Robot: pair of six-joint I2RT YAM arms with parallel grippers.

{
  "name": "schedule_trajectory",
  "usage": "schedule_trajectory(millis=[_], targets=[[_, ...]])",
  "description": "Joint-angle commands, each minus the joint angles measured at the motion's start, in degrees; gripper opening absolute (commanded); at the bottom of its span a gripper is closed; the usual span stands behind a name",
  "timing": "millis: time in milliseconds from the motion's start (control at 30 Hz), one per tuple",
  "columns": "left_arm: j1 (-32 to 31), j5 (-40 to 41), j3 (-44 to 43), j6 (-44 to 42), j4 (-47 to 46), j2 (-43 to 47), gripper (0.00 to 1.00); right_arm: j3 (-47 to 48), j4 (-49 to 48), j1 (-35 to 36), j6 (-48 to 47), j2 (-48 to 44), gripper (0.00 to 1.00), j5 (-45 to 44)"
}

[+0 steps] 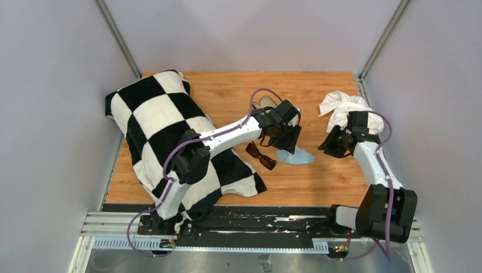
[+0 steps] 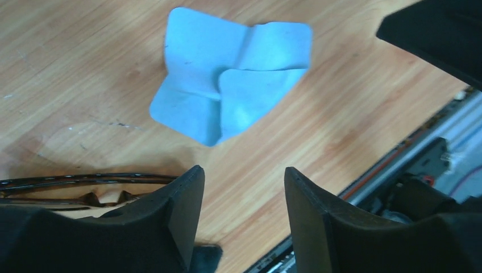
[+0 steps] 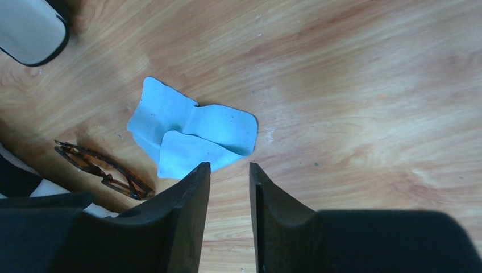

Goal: Organize the sunglasses
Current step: Adjust the glasses cleaning cloth at the center of the board.

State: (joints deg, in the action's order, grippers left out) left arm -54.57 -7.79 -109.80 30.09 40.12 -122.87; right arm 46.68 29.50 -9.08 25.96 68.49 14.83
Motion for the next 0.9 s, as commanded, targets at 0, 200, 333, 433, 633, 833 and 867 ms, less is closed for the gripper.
schedule_trajectory(millis=[0,200,333,433,633,833,867], targets=[[1.4,1.6,0.9,1.2,2.1,-1.6,0.55,-1.1,-2.7,3.5,-0.2,4.1,0.34,5.3],[6.5,-1.5,13.9,5.0,-9.5,1.9,0.47,-1.1,-5.9,12.0,1.4,8.4,0.29,3.1],[7.3,-3.7,10.7,2.3,-7.6,-1.3,0.47,0.2,-7.9,14.9,3.3,12.9,0.3,1.3],[7.3,-2.5,7.7,0.6,-5.9,-4.3,0.47,2.0,-8.2,16.3,5.0,16.0,0.3,-1.2],[7.3,-4.2,6.0,-0.1,-7.1,-6.4,0.48,5.1,-8.1,19.2,8.3,21.5,0.35,-2.7],[7.2,-5.4,5.7,-0.7,-6.0,-8.2,0.49,5.8,-8.4,22.0,11.0,23.0,0.39,-6.6],[7.1,-5.8,5.6,-0.8,-6.0,-8.5,0.49,6.4,-7.5,22.3,10.9,23.5,0.41,-7.4]])
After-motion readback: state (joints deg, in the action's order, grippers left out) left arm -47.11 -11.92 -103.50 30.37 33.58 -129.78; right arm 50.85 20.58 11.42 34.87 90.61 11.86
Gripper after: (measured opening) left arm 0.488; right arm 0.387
